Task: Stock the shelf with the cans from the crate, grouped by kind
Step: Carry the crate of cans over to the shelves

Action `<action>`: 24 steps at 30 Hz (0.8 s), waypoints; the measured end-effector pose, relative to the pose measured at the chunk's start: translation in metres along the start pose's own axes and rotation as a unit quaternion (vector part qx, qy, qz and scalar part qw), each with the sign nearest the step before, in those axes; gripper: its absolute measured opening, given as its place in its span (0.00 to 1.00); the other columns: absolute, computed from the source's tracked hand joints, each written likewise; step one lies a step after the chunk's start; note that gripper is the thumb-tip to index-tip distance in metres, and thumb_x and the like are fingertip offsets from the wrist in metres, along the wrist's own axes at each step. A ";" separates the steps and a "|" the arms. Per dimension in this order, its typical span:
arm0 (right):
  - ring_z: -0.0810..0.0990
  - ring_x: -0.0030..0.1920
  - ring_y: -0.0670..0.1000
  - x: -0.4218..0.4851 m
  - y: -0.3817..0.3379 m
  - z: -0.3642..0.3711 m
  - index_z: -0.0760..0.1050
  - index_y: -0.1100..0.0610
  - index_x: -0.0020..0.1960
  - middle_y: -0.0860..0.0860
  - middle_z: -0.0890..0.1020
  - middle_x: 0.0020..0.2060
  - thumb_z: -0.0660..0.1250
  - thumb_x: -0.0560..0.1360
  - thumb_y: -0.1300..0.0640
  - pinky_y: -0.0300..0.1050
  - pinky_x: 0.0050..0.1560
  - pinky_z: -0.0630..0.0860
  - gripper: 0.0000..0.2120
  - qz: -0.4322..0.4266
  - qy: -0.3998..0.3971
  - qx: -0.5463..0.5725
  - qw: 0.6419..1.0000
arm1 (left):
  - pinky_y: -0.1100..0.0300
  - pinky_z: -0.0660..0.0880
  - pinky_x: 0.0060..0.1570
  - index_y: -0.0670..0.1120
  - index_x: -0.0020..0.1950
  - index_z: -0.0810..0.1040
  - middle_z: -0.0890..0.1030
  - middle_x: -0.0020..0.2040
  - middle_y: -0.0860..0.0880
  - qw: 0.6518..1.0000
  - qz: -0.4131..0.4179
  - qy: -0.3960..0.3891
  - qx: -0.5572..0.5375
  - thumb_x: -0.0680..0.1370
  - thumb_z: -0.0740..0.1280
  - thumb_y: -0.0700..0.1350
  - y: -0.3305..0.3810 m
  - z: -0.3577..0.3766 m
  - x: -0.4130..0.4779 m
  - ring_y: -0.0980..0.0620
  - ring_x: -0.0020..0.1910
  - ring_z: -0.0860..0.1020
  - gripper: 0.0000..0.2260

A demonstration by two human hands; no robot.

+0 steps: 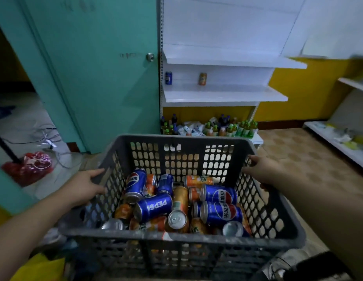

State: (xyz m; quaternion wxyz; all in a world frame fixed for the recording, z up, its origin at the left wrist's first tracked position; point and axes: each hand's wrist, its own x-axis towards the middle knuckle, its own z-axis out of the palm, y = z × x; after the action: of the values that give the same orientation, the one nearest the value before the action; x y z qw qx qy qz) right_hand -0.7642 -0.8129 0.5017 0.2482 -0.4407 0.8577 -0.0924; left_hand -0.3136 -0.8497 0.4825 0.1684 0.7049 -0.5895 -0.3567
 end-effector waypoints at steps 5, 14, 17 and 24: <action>0.79 0.34 0.52 0.041 -0.011 -0.018 0.60 0.45 0.75 0.56 0.79 0.43 0.67 0.77 0.47 0.44 0.31 0.79 0.30 0.041 0.025 0.029 0.998 | 0.69 0.68 0.20 0.44 0.72 0.69 0.77 0.50 0.43 0.999 0.039 -0.009 0.012 0.71 0.72 0.33 0.049 0.003 0.072 0.52 0.31 0.71 0.30; 0.77 0.33 0.52 0.118 -0.018 -0.023 0.62 0.45 0.75 0.55 0.77 0.42 0.67 0.77 0.49 0.41 0.28 0.75 0.29 0.140 0.043 0.081 0.986 | 0.67 0.69 0.18 0.45 0.71 0.70 0.80 0.46 0.43 0.989 0.073 -0.112 0.056 0.70 0.73 0.33 0.108 0.038 0.229 0.51 0.26 0.76 0.31; 0.78 0.34 0.52 0.146 -0.020 -0.032 0.61 0.45 0.75 0.56 0.78 0.44 0.68 0.77 0.49 0.41 0.27 0.76 0.29 0.162 0.058 0.098 0.980 | 0.65 0.70 0.18 0.45 0.72 0.69 0.80 0.47 0.41 0.983 0.107 -0.136 0.054 0.70 0.72 0.32 0.150 0.044 0.284 0.47 0.27 0.76 0.31; 0.79 0.33 0.52 0.202 -0.004 -0.061 0.61 0.46 0.75 0.56 0.79 0.42 0.68 0.77 0.49 0.40 0.27 0.76 0.30 0.230 0.085 0.121 0.962 | 0.58 0.73 0.38 0.48 0.71 0.70 0.77 0.56 0.43 0.965 0.159 -0.185 0.094 0.70 0.74 0.37 0.249 0.075 0.369 0.48 0.40 0.78 0.31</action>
State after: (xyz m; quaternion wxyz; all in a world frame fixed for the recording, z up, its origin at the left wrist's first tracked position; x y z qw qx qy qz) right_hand -0.8907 -0.9811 0.4861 0.2404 -0.1890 0.9362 -0.1735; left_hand -0.5243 -1.2483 0.4823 0.0439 0.5361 -0.7461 -0.3925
